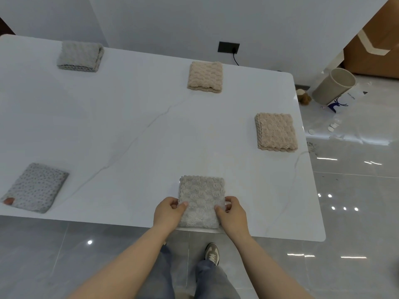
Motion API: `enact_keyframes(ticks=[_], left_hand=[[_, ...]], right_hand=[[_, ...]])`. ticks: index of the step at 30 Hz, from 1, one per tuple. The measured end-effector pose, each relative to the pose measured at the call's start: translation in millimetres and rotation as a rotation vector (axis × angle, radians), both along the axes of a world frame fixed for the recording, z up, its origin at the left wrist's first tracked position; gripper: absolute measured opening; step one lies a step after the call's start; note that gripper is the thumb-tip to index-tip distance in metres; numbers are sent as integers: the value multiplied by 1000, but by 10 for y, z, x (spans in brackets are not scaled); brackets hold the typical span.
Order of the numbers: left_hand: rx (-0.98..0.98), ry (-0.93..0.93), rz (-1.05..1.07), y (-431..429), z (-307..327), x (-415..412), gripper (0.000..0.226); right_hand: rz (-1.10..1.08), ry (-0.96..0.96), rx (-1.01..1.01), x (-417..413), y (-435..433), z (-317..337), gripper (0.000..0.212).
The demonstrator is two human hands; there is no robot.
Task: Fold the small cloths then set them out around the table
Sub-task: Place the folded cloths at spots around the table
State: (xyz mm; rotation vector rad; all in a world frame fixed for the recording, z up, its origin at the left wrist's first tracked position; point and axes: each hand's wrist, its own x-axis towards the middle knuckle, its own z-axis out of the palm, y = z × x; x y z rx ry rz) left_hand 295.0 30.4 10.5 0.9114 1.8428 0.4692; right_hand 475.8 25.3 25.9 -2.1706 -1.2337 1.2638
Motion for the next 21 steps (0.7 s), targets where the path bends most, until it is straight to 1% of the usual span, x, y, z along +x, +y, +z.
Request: enact_keyframes(ticks=[3,10,17,21], left_hand=[[40,5,-9,33,23,7,21],[80,-20,-85,74,28,-3,25],[112,42,-61,121,25,27,34],[111,67,-36,90,16,25,36]], right_hand=[[-1,-2,26,-11,44,5,41],[-9,-4,55,-25,87,-15,39],[-31,0,71,-97,105,-47,39],[-28,-17,50,-86,104,-68,34]])
